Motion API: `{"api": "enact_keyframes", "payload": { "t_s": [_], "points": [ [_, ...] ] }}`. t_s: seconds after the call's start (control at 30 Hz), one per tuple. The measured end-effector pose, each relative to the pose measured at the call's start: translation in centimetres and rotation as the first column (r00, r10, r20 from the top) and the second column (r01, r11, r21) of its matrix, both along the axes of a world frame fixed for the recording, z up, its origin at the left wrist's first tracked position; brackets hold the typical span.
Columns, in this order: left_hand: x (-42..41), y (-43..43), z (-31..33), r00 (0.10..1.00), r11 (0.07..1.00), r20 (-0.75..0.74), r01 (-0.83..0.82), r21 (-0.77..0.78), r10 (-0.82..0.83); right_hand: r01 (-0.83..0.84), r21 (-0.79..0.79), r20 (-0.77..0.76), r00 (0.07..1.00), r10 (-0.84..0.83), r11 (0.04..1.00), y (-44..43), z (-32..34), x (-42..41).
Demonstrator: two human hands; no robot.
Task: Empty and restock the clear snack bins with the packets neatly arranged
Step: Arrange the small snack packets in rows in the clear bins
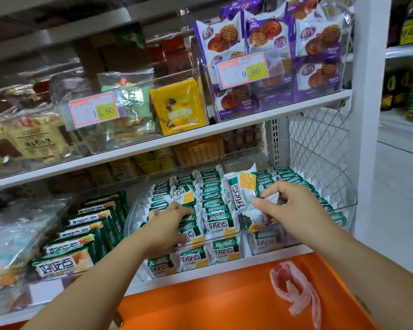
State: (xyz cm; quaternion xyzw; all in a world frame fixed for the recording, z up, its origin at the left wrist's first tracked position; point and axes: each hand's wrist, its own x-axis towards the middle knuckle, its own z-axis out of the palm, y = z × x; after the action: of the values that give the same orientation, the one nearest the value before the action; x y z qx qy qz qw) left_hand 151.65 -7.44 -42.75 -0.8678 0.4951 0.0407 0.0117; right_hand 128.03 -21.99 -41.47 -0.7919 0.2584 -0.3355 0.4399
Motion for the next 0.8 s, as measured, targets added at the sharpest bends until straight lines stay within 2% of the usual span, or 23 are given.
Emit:
{"api": "enact_keyframes", "payload": {
  "t_s": [0.2,0.3,0.4,0.53,0.7,0.8],
  "points": [
    [0.8,-0.5,0.0,0.999,0.998,-0.036,0.005,-0.060,-0.007,-0.002,0.012,-0.001,1.000,0.002,1.000,-0.2,-0.1,0.4],
    [0.7,-0.5,-0.7,1.000,1.000,-0.009,0.004,0.008,-0.004,-0.003,0.011,-0.004,1.000,0.003,1.000,0.0,-0.1,0.6],
    [0.1,-0.1,-1.5,0.998,0.995,-0.067,-0.001,0.095,0.008,-0.015,0.014,-0.016,1.000,0.015,1.000,0.2,-0.2,0.5],
    [0.6,0.7,-1.3,0.995,0.996,-0.101,-0.011,0.084,0.020,-0.015,0.014,-0.004,1.000,0.015,1.000,0.2,-0.1,0.3],
    [1.0,1.2,-2.2,1.000,0.995,0.018,-0.001,0.105,-0.001,-0.005,0.006,0.002,1.000,0.005,1.000,-0.1,-0.3,0.3],
    [1.1,0.8,-2.2,1.000,0.995,0.024,-0.018,0.101,0.016,-0.006,0.001,-0.012,1.000,0.006,1.000,0.1,-0.3,0.4]
  ]
}}
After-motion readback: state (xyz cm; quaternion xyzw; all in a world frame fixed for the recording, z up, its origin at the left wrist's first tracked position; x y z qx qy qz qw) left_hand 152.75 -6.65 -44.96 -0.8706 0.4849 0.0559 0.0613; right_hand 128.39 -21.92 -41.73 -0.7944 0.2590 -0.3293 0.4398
